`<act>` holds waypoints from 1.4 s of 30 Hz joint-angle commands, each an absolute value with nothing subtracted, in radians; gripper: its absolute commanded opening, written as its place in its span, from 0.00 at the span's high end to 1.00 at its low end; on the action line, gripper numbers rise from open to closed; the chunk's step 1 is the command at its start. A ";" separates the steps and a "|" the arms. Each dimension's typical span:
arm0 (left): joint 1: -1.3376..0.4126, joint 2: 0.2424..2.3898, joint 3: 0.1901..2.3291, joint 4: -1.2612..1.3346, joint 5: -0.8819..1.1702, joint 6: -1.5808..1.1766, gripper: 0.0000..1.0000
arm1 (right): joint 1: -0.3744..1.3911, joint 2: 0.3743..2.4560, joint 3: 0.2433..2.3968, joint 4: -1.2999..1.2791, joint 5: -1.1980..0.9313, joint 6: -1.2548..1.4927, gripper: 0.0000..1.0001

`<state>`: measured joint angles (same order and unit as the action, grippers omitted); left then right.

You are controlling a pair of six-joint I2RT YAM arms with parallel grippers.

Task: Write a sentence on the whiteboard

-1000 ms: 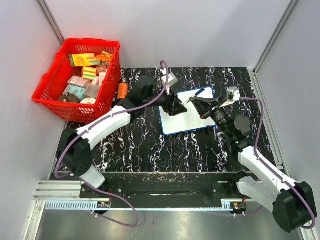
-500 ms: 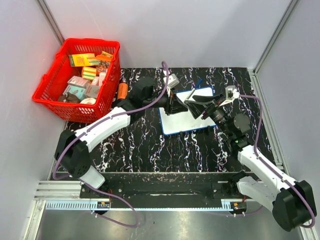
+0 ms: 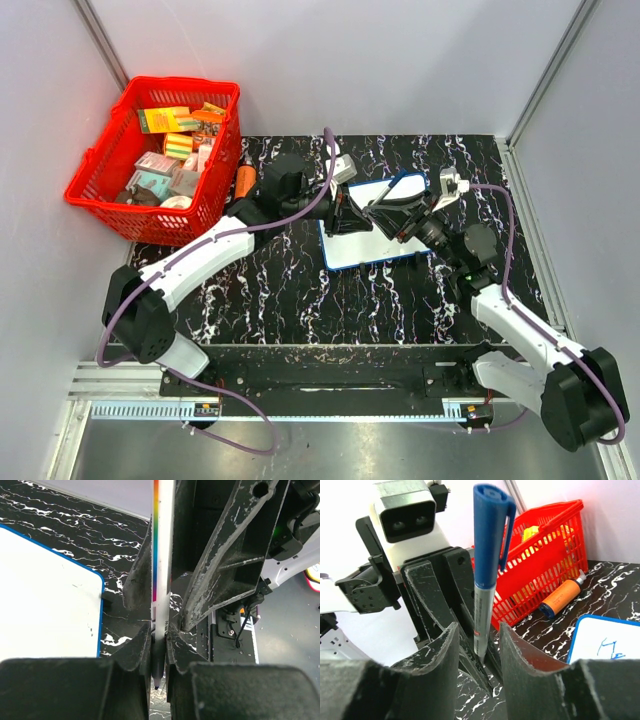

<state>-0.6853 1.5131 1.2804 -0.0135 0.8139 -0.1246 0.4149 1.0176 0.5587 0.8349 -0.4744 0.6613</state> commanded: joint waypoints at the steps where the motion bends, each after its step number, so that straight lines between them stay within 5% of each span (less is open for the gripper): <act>1: -0.684 1.471 1.302 0.003 0.891 -0.086 1.00 | 0.407 1.031 0.609 0.931 -0.548 0.707 0.59; 5: -0.684 1.466 1.292 0.012 0.897 -0.094 1.00 | 0.406 1.048 0.615 0.937 -0.560 0.713 0.75; 6: -0.684 1.466 1.287 0.023 0.902 -0.100 1.00 | 0.405 1.052 0.618 0.939 -0.561 0.718 1.00; 8: -0.684 1.466 1.278 0.032 0.893 -0.109 0.95 | 0.406 1.061 0.621 0.934 -0.572 0.716 1.00; 10: -0.681 1.465 1.266 0.034 0.853 -0.121 0.47 | 0.405 1.058 0.623 0.902 -0.572 0.700 1.00; 12: -0.664 1.450 1.227 0.044 0.812 -0.136 0.23 | 0.405 1.048 0.614 0.884 -0.537 0.660 1.00; 15: -0.585 1.414 1.088 0.202 0.799 -0.301 0.13 | 0.403 1.006 0.604 0.784 -0.453 0.565 1.00; 25: -0.319 1.597 0.870 0.386 0.643 -0.543 0.13 | 0.405 0.991 0.558 0.693 -0.160 0.380 1.00; 35: -0.267 1.914 0.841 1.038 0.837 -0.851 0.20 | 0.403 1.063 0.514 0.839 -0.113 0.344 1.00; 42: -0.270 2.017 0.929 1.155 0.903 -0.939 0.23 | 0.405 1.137 0.514 0.917 -0.120 0.328 1.00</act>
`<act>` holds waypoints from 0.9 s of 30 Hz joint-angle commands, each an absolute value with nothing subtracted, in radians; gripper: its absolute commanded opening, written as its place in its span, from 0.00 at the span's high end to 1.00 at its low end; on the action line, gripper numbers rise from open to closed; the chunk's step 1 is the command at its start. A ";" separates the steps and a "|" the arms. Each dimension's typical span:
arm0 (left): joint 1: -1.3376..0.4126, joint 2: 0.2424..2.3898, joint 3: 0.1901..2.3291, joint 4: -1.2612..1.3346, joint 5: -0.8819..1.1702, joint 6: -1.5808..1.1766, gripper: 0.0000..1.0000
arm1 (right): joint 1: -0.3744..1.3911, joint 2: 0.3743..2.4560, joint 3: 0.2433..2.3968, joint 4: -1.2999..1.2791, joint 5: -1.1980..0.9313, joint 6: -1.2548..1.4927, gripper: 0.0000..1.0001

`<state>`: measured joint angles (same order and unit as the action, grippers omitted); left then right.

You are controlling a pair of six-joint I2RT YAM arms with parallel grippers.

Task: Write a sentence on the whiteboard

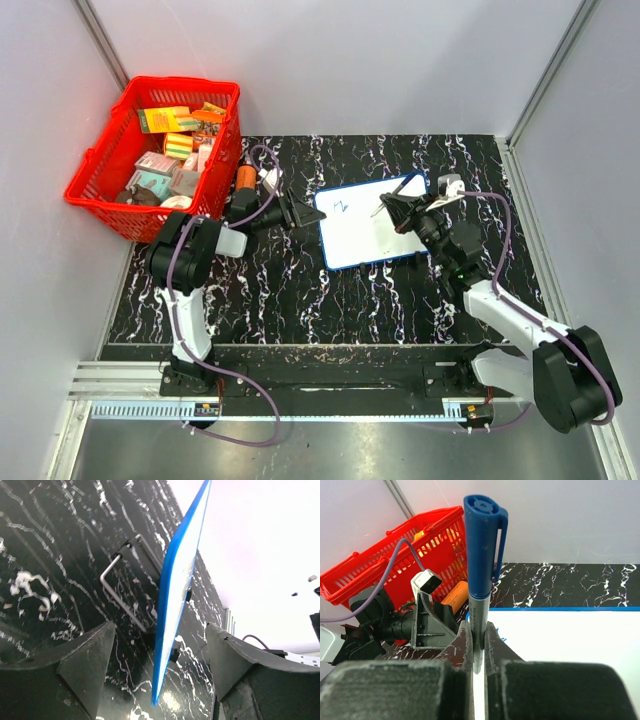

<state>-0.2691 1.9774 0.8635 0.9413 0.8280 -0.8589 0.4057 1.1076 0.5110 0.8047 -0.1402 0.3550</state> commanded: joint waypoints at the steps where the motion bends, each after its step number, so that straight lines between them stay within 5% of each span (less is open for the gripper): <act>1: -0.271 2.040 0.946 1.167 0.908 -0.945 0.26 | 0.405 1.153 0.517 0.931 -0.120 0.330 1.00; 10: -0.284 2.094 1.041 1.100 0.962 -0.904 0.43 | 0.405 1.270 0.518 1.075 -0.124 0.314 1.00; 13: -0.299 2.062 1.063 0.950 0.953 -0.792 0.55 | 0.405 1.308 0.543 1.086 -0.135 0.319 1.00; 18: -0.299 2.034 1.075 0.791 0.959 -0.677 1.00 | 0.405 1.396 0.603 1.092 -0.153 0.345 1.00; 27: -0.308 1.959 1.121 0.493 0.917 -0.468 1.00 | 0.405 1.540 0.637 1.256 -0.138 0.370 1.00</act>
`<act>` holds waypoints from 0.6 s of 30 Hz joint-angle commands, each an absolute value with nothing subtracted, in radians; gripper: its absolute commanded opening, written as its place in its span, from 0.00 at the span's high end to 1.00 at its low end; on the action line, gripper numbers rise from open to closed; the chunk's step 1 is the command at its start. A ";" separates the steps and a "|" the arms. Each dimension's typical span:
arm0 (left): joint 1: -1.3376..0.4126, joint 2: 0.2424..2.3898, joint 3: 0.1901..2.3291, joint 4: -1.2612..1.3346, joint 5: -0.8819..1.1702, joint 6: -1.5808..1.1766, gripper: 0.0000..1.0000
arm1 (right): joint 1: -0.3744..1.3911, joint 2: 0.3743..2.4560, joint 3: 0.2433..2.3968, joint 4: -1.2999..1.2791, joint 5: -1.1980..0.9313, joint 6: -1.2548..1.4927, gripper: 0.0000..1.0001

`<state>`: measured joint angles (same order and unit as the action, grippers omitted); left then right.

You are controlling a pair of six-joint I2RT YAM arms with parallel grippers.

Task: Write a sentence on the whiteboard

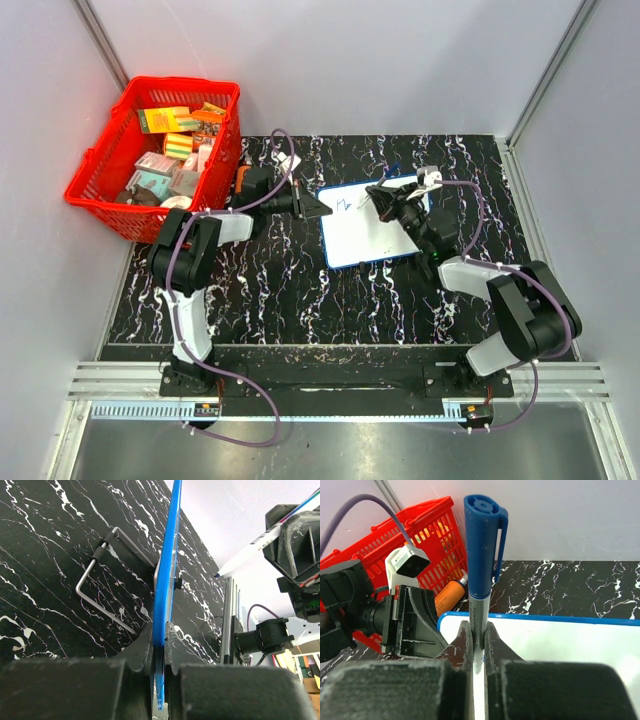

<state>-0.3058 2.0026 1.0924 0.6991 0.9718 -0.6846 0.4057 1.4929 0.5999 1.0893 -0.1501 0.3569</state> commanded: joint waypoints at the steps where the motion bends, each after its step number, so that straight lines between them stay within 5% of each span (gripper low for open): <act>1: -0.313 1.954 1.130 0.457 0.908 -0.448 1.00 | 0.406 1.545 0.635 1.270 -0.137 0.370 1.00; 18: -0.324 1.963 1.160 0.399 0.920 -0.433 1.00 | 0.549 1.604 0.658 1.319 0.122 0.167 1.00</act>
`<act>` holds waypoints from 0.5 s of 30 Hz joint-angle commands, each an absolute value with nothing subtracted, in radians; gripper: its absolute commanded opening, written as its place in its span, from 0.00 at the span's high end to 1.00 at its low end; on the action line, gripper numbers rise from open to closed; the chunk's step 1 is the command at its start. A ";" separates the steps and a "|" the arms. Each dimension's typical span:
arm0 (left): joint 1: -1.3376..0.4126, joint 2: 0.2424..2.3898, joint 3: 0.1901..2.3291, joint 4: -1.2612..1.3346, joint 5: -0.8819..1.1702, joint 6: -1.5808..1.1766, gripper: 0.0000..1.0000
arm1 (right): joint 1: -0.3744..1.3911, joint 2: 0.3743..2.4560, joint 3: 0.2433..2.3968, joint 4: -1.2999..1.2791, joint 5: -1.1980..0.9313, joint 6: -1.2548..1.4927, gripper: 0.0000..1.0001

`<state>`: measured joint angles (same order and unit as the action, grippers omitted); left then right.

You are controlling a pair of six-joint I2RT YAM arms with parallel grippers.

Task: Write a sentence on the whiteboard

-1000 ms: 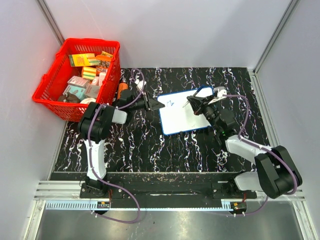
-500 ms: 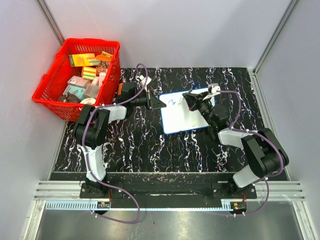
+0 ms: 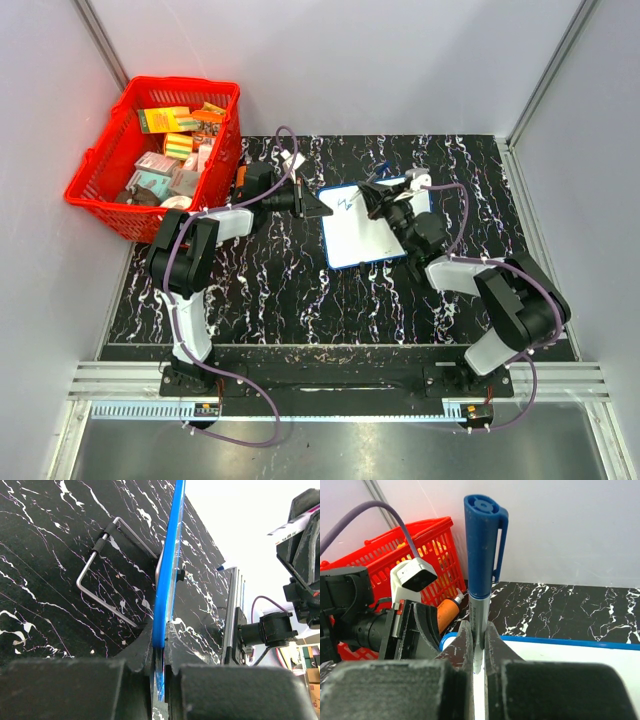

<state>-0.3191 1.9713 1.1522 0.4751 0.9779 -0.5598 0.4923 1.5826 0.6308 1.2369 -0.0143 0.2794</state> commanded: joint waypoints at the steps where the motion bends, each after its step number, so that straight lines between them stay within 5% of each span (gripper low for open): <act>1: -0.324 1.962 1.161 0.399 0.919 -0.433 1.00 | 0.558 1.609 0.655 1.328 0.138 0.157 1.00; 15: -0.325 1.971 1.167 0.388 0.930 -0.428 1.00 | 0.623 1.663 0.658 1.382 0.331 0.044 1.00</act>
